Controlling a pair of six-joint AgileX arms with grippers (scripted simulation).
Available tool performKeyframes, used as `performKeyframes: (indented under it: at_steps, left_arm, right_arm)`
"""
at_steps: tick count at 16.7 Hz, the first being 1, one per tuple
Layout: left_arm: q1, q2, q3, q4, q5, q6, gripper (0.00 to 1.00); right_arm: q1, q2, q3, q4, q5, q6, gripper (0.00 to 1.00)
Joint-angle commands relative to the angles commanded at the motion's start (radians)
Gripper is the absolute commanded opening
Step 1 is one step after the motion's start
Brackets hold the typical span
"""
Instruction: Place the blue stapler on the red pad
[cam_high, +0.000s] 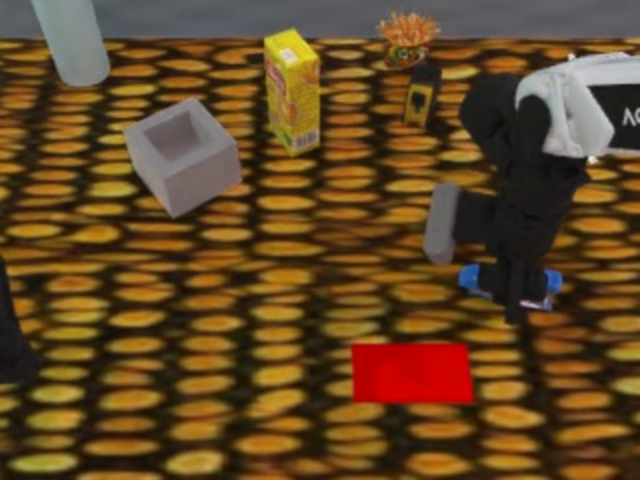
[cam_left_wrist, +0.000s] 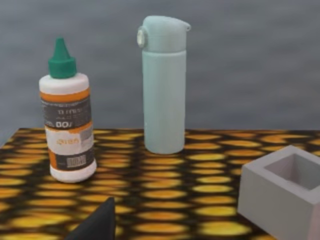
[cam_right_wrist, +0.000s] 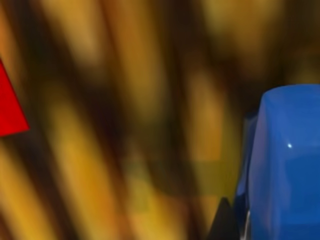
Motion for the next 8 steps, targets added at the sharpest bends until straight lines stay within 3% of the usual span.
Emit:
performKeyframes:
  at_steps: [8]
  left_arm:
    - [0.000,0.000,0.000,0.000,0.000,0.000,1.00]
  right_arm:
    - [-0.003,-0.026,0.037,-0.048,-0.002,0.005,0.00]
